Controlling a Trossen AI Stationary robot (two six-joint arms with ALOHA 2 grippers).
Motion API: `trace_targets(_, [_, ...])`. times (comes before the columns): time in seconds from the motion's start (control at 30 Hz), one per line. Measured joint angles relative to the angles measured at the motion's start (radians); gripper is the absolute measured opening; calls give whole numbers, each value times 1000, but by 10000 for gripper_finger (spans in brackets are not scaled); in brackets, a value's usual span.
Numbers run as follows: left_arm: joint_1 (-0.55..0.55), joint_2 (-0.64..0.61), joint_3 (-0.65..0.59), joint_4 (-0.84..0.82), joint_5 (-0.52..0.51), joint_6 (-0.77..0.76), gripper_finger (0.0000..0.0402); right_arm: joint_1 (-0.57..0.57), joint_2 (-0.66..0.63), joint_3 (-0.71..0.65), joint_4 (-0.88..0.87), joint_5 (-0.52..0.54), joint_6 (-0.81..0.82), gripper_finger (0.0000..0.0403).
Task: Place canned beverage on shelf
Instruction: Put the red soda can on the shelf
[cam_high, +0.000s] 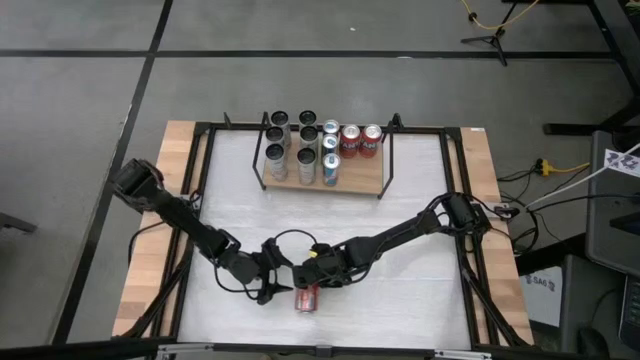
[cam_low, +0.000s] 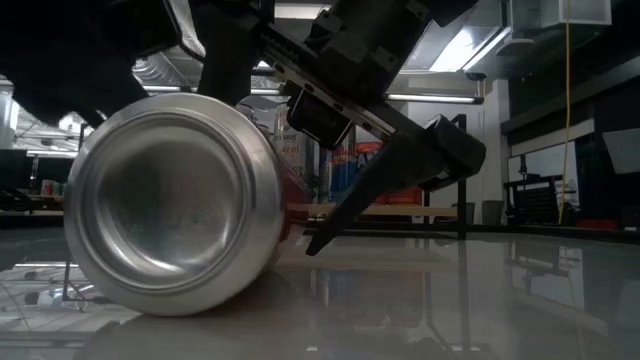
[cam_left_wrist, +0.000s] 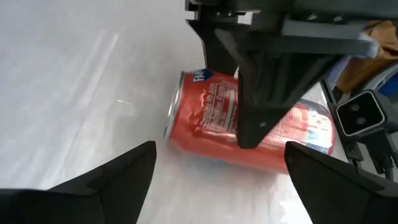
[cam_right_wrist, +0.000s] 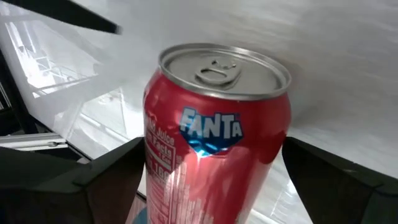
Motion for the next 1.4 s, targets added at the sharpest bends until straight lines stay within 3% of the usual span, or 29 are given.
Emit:
trace_targets(0.5, [0,-205,0,-242,-7,20,350,0,0,0,-48,0,45,369])
trace_targets(0.87, [-1,-208,0,-238,-9,38,350,0,0,0,-50,2,46,315])
trace_targets(1.13, [-1,-235,0,-254,-4,89,350,1,0,0,-47,78,16,319])
trace_targets(1.4, [-1,-360,-1,-386,-1,92,350,0,0,-2,-29,205,-40,319])
